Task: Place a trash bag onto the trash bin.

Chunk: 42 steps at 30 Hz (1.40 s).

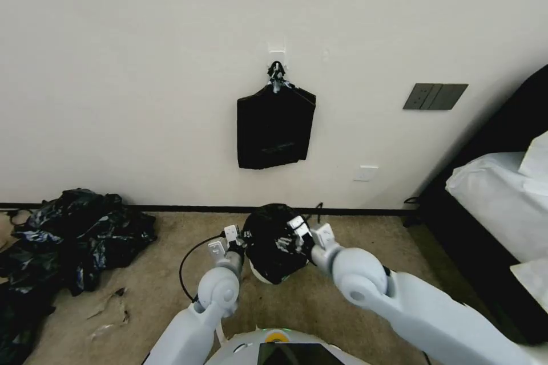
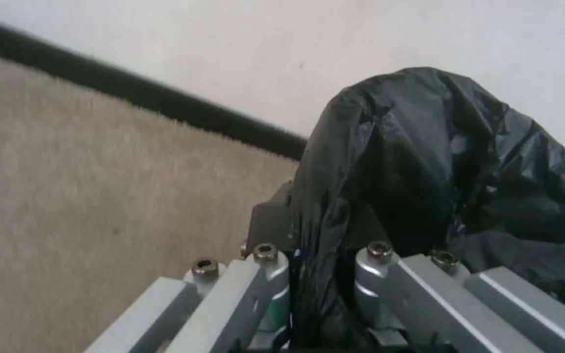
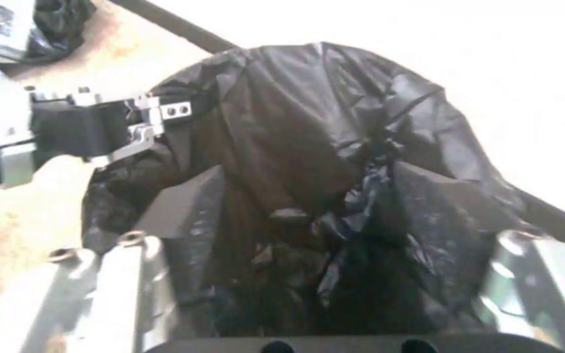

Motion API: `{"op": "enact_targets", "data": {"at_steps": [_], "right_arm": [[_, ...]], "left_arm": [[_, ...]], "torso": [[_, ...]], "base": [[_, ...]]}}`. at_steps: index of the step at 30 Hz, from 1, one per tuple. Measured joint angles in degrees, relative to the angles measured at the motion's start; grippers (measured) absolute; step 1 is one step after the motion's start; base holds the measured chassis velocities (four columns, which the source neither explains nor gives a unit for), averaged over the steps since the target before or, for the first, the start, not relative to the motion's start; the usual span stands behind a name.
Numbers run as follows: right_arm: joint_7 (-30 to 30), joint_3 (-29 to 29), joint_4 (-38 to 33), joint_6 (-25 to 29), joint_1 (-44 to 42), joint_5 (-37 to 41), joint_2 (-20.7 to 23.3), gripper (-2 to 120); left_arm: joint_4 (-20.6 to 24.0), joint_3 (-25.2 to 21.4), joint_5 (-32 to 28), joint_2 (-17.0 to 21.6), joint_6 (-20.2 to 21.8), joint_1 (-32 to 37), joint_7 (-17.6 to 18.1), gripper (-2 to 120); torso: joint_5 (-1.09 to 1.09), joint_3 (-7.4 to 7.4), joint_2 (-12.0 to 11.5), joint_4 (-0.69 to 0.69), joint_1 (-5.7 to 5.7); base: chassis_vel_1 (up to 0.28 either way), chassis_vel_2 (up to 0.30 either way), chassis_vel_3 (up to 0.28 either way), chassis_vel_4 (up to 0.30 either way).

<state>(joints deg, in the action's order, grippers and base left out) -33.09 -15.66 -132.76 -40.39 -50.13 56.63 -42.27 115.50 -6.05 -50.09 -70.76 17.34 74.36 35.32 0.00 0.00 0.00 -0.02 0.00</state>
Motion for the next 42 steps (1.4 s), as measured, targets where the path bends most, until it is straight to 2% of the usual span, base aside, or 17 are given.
{"op": "enact_targets", "data": {"at_steps": [1,5,8,9,16,18,25,27,28,31,32,33,35,37,38,40,42], "right_arm": [[0.00,0.00,0.00,0.00,0.00,0.00,0.00,72],[0.00,3.04,-0.98,0.02,-2.75,-0.95,-0.42,88],[-0.03,3.86,-1.09,0.03,-2.86,-0.94,-0.49,96],[-0.05,4.22,-1.21,0.03,-2.89,-0.91,-0.39,99],[-0.10,6.67,-1.65,0.04,-5.42,-1.03,-1.23,100],[-0.03,8.55,-1.97,0.04,-7.33,-1.44,-1.72,100],[4.70,14.14,-2.22,1.15,-12.81,-7.59,-3.52,100],[7.31,18.18,-2.04,7.18,-17.89,-12.90,-5.94,100],[7.31,18.18,-2.04,7.18,-17.89,-12.90,-5.94,100],[13.91,24.82,-0.21,18.35,-26.35,-23.58,-9.64,100],[13.91,24.82,-0.21,18.35,-26.35,-23.58,-9.64,100],[16.04,28.56,1.97,28.94,-31.61,-31.49,-12.92,100],[17.55,33.44,5.38,40.83,-38.13,-41.92,-18.27,100],[17.77,34.25,5.89,42.78,-39.17,-43.31,-19.20,100],[19.22,37.62,7.48,50.12,-42.93,-46.72,-23.14,100],[21.07,41.46,8.56,56.87,-47.50,-48.83,-27.74,100],[21.07,41.46,8.56,56.87,-47.50,-48.83,-27.74,100]], "left_arm": [[0.00,0.00,0.00,0.00,0.00,0.00,0.00,6],[-0.80,0.17,-2.01,-0.43,0.78,0.11,0.69,7],[-0.66,0.09,-2.17,-0.48,0.91,0.19,0.76,14],[-0.18,-0.13,-2.06,-0.22,1.08,0.43,0.75,21],[1.69,-0.78,-0.10,0.77,1.78,2.53,-0.46,44],[3.57,-1.08,3.01,1.40,2.45,4.70,-0.96,55],[6.71,-2.34,11.05,2.92,2.89,9.15,-2.34,78],[8.11,-3.62,16.31,3.55,1.40,11.12,-4.37,87],[8.11,-3.62,16.31,3.55,1.40,11.12,-4.37,87],[8.59,-5.87,25.75,3.56,-4.82,13.53,-9.02,97],[8.59,-5.87,25.75,3.56,-4.82,13.53,-9.02,97],[8.81,-7.46,30.39,3.18,-9.27,14.93,-11.57,99],[8.52,-9.87,35.94,1.74,-16.75,16.57,-13.75,100],[8.46,-10.24,36.69,1.45,-17.89,16.88,-14.09,100],[8.40,-11.78,39.65,0.34,-21.63,18.31,-15.27,100],[8.39,-14.30,43.19,-1.26,-25.84,20.67,-16.73,100],[8.39,-14.30,43.19,-1.26,-25.84,20.67,-16.73,100]], "torso": [[0.00,0.00,0.00,0.00,0.00],[0.00,0.00,0.00,0.03,0.00],[0.00,0.00,0.00,0.02,0.00],[0.00,0.00,0.00,0.03,0.00],[0.00,0.00,0.00,0.03,0.00],[0.00,0.00,0.00,0.02,0.00],[-0.02,0.00,0.00,0.03,0.00],[0.01,0.00,0.00,0.02,0.00],[0.01,0.00,0.00,0.02,0.00],[0.00,0.00,0.00,0.03,0.00],[0.00,0.00,0.00,0.03,0.00],[-0.01,0.00,0.01,0.00,0.00],[0.01,0.00,0.01,0.00,0.00],[0.01,-0.01,0.01,-0.01,0.00],[-0.02,-0.01,0.01,0.01,0.00],[0.00,-0.01,0.01,0.01,0.00],[0.00,-0.01,0.01,0.01,0.00]], "base": [[0.000,0.000,0.000,0.000],[0.000,0.000,0.000,0.000],[0.000,0.000,0.000,0.000],[0.000,0.000,0.000,0.000],[0.000,0.000,0.000,0.000],[0.000,0.000,0.000,0.000],[0.000,0.000,0.000,0.000],[0.000,0.000,0.000,0.000],[0.000,0.000,0.000,0.000],[0.000,0.000,0.000,0.000],[0.000,0.000,0.000,0.000],[0.000,0.000,0.000,0.000],[0.000,0.000,0.000,0.000],[0.000,0.000,0.000,0.000],[0.000,0.000,0.000,0.000],[0.000,0.000,0.000,0.000],[0.000,0.000,0.000,0.000]]}}
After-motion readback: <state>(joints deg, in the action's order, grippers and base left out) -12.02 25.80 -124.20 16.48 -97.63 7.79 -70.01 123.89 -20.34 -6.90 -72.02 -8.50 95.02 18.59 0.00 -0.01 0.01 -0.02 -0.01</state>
